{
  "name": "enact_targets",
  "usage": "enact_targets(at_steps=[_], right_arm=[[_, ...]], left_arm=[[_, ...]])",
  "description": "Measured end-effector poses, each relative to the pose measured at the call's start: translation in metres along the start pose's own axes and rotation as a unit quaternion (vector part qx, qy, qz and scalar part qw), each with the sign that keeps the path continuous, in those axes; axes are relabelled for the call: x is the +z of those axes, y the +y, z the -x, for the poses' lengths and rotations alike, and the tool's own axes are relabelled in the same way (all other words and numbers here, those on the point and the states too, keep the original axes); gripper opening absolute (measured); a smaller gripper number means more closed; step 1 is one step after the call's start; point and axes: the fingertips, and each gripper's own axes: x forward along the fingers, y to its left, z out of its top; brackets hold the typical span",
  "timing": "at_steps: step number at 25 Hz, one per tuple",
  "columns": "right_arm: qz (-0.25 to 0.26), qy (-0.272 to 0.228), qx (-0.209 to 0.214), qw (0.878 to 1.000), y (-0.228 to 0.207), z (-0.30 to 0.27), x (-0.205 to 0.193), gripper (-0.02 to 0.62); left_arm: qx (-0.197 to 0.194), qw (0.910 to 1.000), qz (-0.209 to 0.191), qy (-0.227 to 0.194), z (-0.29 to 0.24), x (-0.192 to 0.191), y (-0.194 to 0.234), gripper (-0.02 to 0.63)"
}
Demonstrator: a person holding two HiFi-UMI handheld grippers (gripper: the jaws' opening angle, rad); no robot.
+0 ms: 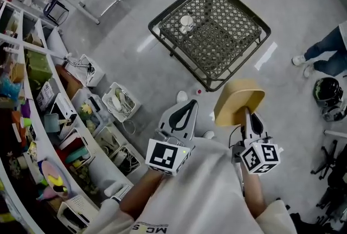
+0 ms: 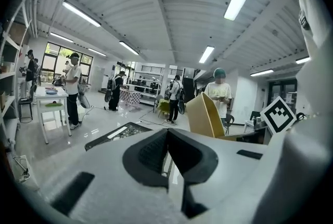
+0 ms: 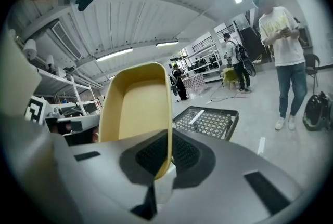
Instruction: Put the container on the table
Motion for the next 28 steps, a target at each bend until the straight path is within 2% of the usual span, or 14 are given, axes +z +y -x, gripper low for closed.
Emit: enact_targets(at_steps=[6,12,18,22,28], right_arm=[[-0.005,-0.001,-0.024,1.0,0.016,-0.072,0.033,0.018],[-0.004,-0.003,-0.046,0.999,0.046,-0.145,0.058,0.018],[0.016,-0.01,-0.069,0.997,0.061,-0.188,0.081,0.018],[0.036,-0.011,-0.075,0.997,0.063,-0.204,0.09,0.018],[0.021,-0.002,-0.092,0.996,0.043,-0.205,0.086,0.018]], left_arm=[[-0.027,0.9996,-0.001,0.003,-0.045,0.03,0.068,0.023],[-0.042,0.999,-0.004,0.012,-0.081,0.041,0.15,0.023],[-0.068,0.9975,-0.008,0.02,-0.112,0.049,0.2,0.023],[-0.072,0.9969,-0.004,0.033,-0.13,0.048,0.213,0.023],[-0.101,0.9942,0.003,0.036,-0.148,0.05,0.191,0.023]])
